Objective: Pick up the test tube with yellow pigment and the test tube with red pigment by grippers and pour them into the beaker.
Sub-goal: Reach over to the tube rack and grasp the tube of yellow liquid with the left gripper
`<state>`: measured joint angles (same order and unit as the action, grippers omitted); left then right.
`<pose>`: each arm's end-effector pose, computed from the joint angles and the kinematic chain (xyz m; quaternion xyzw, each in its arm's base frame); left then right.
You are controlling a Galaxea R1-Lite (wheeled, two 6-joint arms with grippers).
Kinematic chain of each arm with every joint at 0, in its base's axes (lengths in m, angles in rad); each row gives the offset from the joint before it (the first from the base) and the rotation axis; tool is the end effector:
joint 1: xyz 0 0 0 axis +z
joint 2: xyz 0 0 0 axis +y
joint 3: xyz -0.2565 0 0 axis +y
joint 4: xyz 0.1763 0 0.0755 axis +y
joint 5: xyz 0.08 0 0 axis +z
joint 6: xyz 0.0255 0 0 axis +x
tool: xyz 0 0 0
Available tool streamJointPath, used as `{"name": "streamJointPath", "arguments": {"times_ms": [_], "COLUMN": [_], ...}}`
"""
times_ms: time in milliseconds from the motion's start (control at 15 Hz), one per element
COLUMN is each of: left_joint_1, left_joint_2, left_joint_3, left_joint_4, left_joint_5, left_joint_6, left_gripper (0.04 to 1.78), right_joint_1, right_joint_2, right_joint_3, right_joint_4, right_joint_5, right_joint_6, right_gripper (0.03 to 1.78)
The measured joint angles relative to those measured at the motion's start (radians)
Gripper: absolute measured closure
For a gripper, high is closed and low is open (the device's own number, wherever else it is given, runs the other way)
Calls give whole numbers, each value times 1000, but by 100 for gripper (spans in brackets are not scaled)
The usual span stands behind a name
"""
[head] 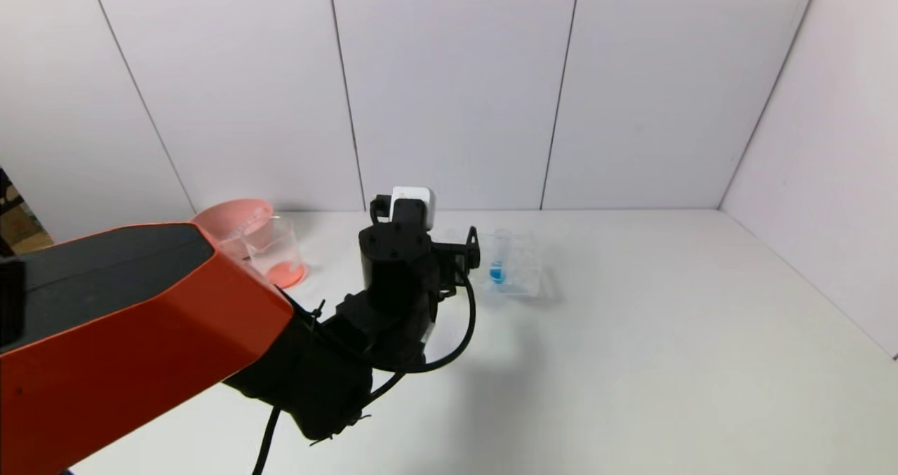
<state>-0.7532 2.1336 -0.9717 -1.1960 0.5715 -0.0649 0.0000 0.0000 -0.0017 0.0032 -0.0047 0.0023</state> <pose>0.2849 -0.2482 0.0886 -0.0428 -0.0105 -0.0911 0.9949 0.0252 -0.0001 0.0756 0.0011 0.0007 -0.0024 1.0000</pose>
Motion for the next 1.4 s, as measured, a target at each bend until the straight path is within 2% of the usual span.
{"name": "streamJointPath", "arguments": {"times_ms": [200,467,1400], "left_joint_1": [48,66,26], "left_joint_2": [71,126,84], "left_joint_3": [-76,-119,-67], "left_joint_4": [1,-5,-12], "left_joint_5": [-16,-48,-41], "left_joint_6": [8,9,5], "left_gripper": [5,5,5], "right_joint_1": [0,0,0], "right_joint_2": [0,0,0], "right_joint_3": [0,0,0], "right_joint_4": [0,0,0], "right_joint_5": [0,0,0], "right_joint_6": [0,0,0], "right_gripper": [170,170,170]}}
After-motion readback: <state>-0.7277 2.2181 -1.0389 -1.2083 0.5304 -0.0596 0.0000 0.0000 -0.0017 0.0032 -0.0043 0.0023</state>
